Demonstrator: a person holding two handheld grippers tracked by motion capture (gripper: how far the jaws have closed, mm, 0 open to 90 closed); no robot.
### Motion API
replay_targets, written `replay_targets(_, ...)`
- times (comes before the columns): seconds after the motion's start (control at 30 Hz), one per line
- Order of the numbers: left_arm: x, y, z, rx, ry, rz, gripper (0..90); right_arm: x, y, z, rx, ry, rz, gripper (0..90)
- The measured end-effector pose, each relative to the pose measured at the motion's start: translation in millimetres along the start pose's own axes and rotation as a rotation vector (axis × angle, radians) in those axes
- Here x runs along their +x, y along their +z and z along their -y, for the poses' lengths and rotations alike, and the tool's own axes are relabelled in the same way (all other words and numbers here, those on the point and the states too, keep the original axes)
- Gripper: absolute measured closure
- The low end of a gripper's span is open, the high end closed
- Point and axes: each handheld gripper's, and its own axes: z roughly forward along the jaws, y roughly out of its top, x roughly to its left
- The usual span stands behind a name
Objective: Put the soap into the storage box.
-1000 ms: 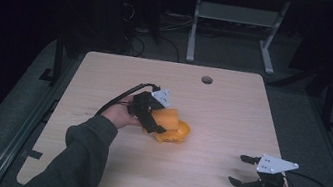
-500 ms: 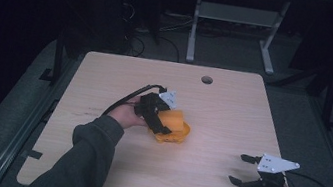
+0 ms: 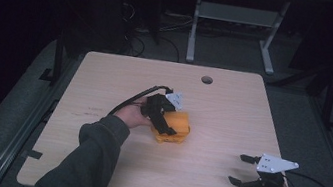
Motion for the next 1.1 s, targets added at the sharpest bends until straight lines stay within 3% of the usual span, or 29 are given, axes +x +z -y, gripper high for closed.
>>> replay_targets(0.37,5.0,12.5,4.6,0.035,-0.009,0.026,21.0,0.0,-0.2,0.1,0.0,-0.002,-0.004,13.5)
replay_targets(0.8,6.3,15.0,9.4,0.02,0.0,0.031,20.7,0.6,-0.8,0.1,0.0,-0.004,-0.009,13.5)
replay_targets(1.1,6.4,14.6,9.3,0.022,-0.016,0.033,20.3,1.0,-0.2,0.0,-0.001,-0.009,-0.016,13.5)
